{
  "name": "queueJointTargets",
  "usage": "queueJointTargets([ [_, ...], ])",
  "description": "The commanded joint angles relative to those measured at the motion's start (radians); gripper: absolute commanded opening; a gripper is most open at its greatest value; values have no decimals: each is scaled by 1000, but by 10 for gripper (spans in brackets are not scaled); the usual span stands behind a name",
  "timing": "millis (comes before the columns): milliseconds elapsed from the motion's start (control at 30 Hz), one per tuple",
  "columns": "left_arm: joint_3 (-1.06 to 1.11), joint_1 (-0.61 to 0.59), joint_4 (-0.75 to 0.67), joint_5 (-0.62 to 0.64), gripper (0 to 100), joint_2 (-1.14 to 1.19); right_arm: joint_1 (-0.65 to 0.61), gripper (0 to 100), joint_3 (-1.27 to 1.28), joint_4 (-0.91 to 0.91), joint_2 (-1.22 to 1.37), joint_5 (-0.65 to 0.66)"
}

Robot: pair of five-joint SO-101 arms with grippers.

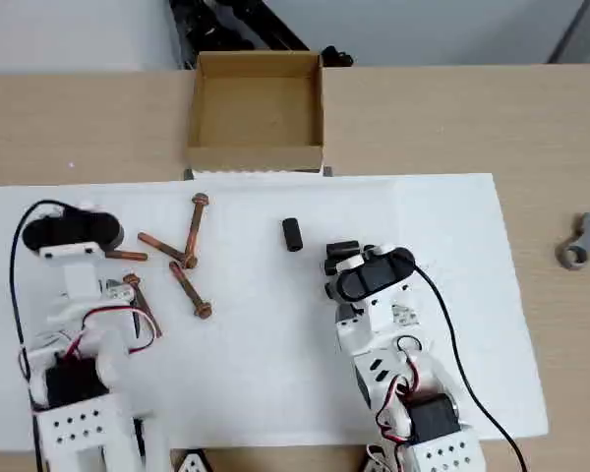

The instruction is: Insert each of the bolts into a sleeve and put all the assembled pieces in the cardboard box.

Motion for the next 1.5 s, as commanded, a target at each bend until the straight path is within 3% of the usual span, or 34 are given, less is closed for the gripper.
queueJointTargets([
  [0, -140, 3, 2, -11, 5, 133, 54, 5, -64, 39, 8, 20],
  [167, -340, 14, 5, -11, 5, 394, 116, 5, -107, 85, 8, 110],
  [367, -516, 133, 3, -5, 5, 634, 119, 7, -256, 165, 87, 167],
  [700, -771, 253, 5, 40, 5, 947, 111, 8, -740, 191, 684, 58],
  [967, -977, 313, 8, 92, 11, 1241, 111, 9, -1099, 340, 1072, 5],
  [1133, -1093, 311, 18, 178, 51, 1404, 111, 9, -1135, 358, 1182, -17],
  [1467, -1417, 316, 175, 186, 62, 1671, 113, 9, -1134, 354, 1208, -18],
])
